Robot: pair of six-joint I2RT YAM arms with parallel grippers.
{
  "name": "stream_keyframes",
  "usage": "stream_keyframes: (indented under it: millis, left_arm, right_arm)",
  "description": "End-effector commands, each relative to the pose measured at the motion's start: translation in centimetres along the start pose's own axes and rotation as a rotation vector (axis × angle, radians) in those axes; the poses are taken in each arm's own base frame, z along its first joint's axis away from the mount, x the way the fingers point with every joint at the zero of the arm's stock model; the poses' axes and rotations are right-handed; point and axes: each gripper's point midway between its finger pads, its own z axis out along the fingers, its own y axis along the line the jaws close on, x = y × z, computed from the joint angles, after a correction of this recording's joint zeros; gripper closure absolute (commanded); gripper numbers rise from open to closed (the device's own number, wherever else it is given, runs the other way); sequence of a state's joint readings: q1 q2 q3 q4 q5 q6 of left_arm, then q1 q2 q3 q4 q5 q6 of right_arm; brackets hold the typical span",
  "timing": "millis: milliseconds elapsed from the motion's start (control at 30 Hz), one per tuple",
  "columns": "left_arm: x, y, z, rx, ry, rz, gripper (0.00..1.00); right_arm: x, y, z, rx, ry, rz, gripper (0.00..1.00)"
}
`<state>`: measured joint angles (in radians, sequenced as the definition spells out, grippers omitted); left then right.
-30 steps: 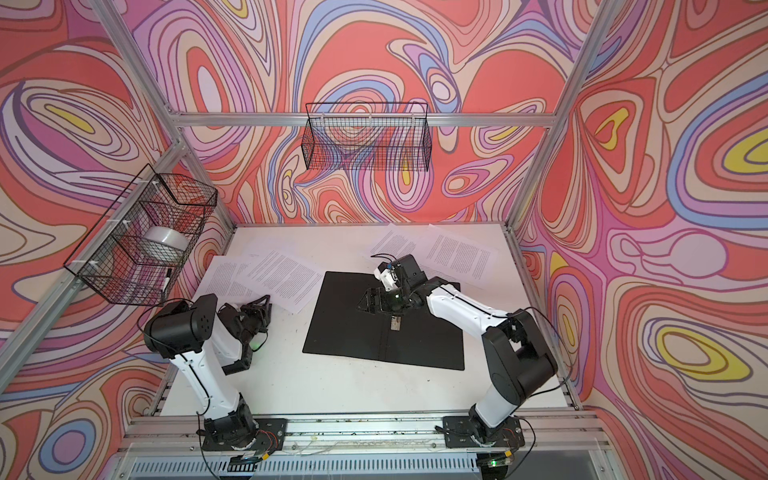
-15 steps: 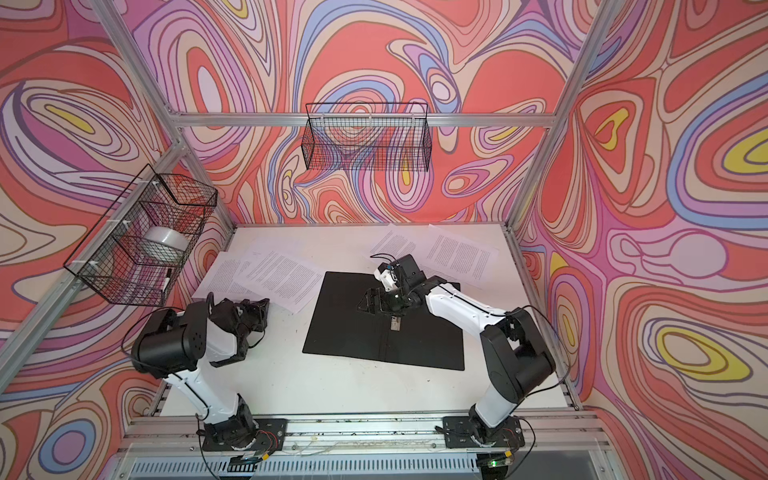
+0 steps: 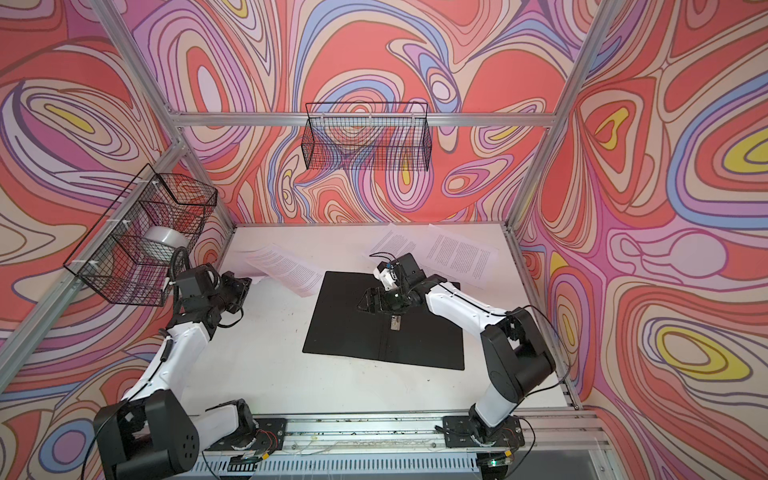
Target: Put the files into the folder
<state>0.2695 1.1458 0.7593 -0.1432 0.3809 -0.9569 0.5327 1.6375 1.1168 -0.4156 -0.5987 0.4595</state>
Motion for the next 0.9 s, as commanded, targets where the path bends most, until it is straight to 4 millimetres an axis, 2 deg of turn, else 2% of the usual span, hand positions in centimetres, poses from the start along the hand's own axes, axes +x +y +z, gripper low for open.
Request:
stream_keyframes:
  millis: [0,233,467,600,667,733,800,867]
  left_arm:
    - [3.1,1.4,-2.2,-0.129,0.114,0.063,1.0]
    - [5.4,-2.0,-5.7,-0.088,0.171,0.16,1.0]
    - [8.3,-6.8,-6.8,0.029,0.269,0.247,1.0]
    - [8.2,-10.2,-7.5,0.061,0.272,0.287,1.0]
    - [7.9,-10.2,-7.1,0.042,0.263,0.259,1.0]
    - [8.4,-9.7,-6.5,0.042,0.275,0.241,1.0]
    - [10.1,-9.5,-5.9,0.084,0.308,0.213,1.0]
    - [12.5,-10.1,-5.5,0.146,0.348,0.22,1.0]
  right_arm:
    - [-1.4,0.7,-1.8,0.007,-0.044,-0.041,0.08]
    - [-3.2,-0.2,-4.2,0.012,-0.094,-0.028,0.06]
    - [-4.3,-1.7,-5.6,0.019,-0.13,0.003,0.07]
    - [-4.7,-1.8,-5.4,-0.003,-0.141,0.025,0.07]
    - [-4.6,-1.8,-5.0,-0.024,-0.132,0.045,0.07]
    - [-4.6,-2.1,-4.7,-0.024,-0.135,0.057,0.07]
    - [-4.6,-2.4,-4.7,-0.015,-0.147,0.063,0.07]
    - [-4.4,-2.6,-4.5,-0.014,-0.141,0.068,0.07]
